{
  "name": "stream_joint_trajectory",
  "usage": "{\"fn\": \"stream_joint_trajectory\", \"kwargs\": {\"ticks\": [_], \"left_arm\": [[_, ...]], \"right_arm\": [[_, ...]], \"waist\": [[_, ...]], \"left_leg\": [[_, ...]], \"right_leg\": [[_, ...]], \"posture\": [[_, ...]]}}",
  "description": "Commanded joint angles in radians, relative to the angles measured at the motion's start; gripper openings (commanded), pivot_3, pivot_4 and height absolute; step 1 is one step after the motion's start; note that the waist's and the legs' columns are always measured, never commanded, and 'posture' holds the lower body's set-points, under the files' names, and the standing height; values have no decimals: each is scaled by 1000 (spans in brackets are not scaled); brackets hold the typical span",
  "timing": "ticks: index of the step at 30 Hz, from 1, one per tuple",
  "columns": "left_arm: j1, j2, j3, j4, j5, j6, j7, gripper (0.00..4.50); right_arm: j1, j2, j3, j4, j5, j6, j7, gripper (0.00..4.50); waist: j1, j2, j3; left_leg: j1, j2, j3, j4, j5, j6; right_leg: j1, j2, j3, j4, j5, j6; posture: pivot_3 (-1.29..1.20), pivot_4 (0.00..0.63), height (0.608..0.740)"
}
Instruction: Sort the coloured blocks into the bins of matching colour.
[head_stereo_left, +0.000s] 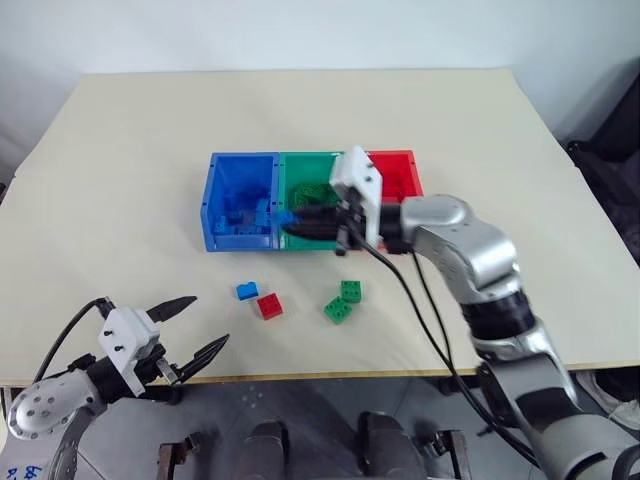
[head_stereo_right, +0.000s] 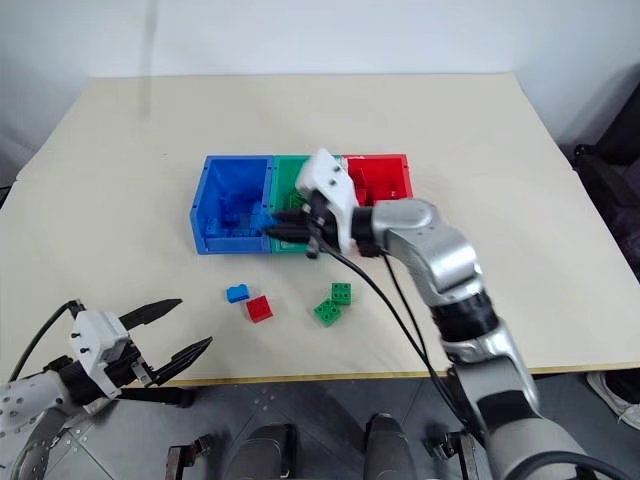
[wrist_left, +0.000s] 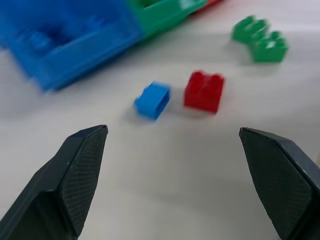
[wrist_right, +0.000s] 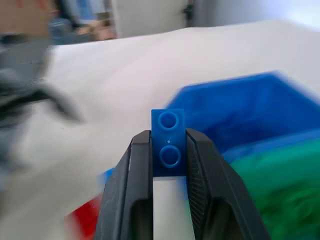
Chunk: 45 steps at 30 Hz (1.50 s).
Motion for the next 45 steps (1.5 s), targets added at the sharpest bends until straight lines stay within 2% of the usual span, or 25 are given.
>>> {"fn": "stream_joint_trajectory", "kwargs": {"ticks": [1,3,7,11,14,15,19,24,27,30,33,38,41,45], "left_arm": [[20,-16,44,-25,5,-30,27,4500],[19,-18,43,-24,9,-32,32,4500],[15,-18,25,-33,13,-31,42,4500],[-3,-11,13,-27,14,-27,41,4500],[-50,13,-23,-18,16,-14,21,4500],[-68,22,-35,-18,16,-8,13,4500],[-144,63,-85,-9,14,8,-19,4500],[-275,128,-203,18,-15,76,-123,4500],[-345,144,-265,33,-13,87,-172,4500],[-407,136,-300,74,4,67,-193,4500],[-435,135,-310,103,16,35,-210,4500],[-428,130,-284,101,-3,8,-213,4500],[-377,115,-231,57,-48,-3,-205,4500],[-311,106,-186,2,-57,0,-178,4500]], "right_arm": [[-73,82,34,151,-125,-136,-130,467],[-112,123,30,238,-156,-179,-161,467],[-153,169,-11,320,-127,-221,-133,1840],[-136,140,-40,300,-121,-232,-99,3271],[-49,50,-70,186,-83,-243,0,4349],[-9,10,-79,130,-57,-245,52,4461],[168,-160,-133,-67,65,-273,268,4461],[419,-444,-215,-177,81,-362,465,4461],[548,-585,-253,-191,55,-406,517,4461],[640,-647,-287,-144,45,-459,528,4461],[661,-643,-276,-127,39,-472,514,4461],[588,-566,-203,-144,36,-400,473,4461],[476,-476,-100,-77,-68,-328,376,4461],[398,-406,-22,6,-132,-361,368,4461]], "waist": [[-1,0,0],[1,0,0],[-4,0,0],[-4,0,0],[3,0,0],[4,-1,0],[4,-1,0],[0,0,0],[1,0,0],[1,0,0],[-1,0,0],[1,0,0],[-2,0,0],[8,0,0]], "left_leg": [[0,0,1,0,0,0],[0,0,0,0,0,0],[-1,0,1,-1,0,0],[-1,0,1,-1,0,0],[-1,0,1,-1,0,0],[-1,0,0,-1,0,0],[-2,0,1,0,-1,2],[-1,0,2,-1,-2,2],[-1,0,3,-1,-2,2],[0,1,4,0,-2,2],[2,1,4,1,-2,2],[1,1,4,1,-1,2],[2,1,4,2,-1,1],[0,1,3,1,-1,1]], "right_leg": [[-1,0,0,0,0,0],[-1,0,0,1,0,0],[-1,0,0,0,0,-1],[-1,0,0,0,0,-1],[-1,0,0,0,0,-1],[-1,0,-1,0,0,-1],[0,0,-1,-1,0,-1],[0,0,-1,-2,0,0],[0,0,-1,-2,0,0],[0,0,-1,-3,0,0],[1,0,0,-4,0,0],[1,0,0,-4,0,0],[1,0,0,-4,0,0],[1,0,0,-4,0,0]], "posture": [[0,150,740],[0,150,740],[0,150,740],[0,150,740],[0,150,740],[0,150,740],[0,150,740],[0,150,740],[0,150,740],[0,150,740],[0,150,740],[0,150,740],[0,150,740],[0,150,740]]}}
